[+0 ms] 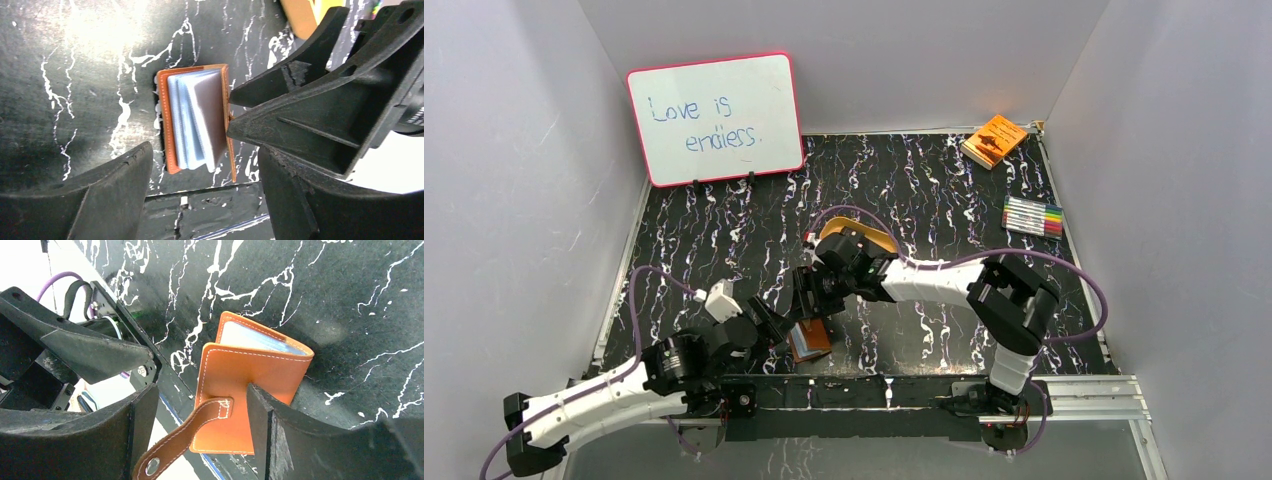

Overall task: Put the credit cards into the card holder
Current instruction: Close the card holder at the center of the board.

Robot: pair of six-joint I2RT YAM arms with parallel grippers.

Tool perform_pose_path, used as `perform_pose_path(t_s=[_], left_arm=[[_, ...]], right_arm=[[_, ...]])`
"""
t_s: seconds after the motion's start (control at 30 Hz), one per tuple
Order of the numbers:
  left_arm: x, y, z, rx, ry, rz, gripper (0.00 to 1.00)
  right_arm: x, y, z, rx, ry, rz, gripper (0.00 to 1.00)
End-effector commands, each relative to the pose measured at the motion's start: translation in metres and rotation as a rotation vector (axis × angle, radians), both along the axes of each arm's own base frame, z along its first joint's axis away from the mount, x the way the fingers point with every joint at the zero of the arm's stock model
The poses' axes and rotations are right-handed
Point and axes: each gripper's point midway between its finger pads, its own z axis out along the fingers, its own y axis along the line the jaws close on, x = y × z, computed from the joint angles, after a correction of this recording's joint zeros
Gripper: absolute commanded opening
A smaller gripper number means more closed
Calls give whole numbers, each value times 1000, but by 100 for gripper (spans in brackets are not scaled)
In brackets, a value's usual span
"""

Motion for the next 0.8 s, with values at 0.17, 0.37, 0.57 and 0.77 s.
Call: perform_pose_path(t_s=[0.17, 0.37, 0.57, 0.77], left_arm=[[10, -23, 7, -31, -33, -21, 73], [6, -33, -3, -7, -25, -90, 73], [6, -28, -23, 42, 5, -71, 71], [1, -15, -52, 177, 88, -43, 64]], right_arm=[[-16, 16, 13, 77, 113, 19, 70], [-20, 21, 4, 88, 182, -6, 71], [-22, 24, 3, 89, 201, -12, 71], [-22, 24, 3, 84, 228, -32, 70]])
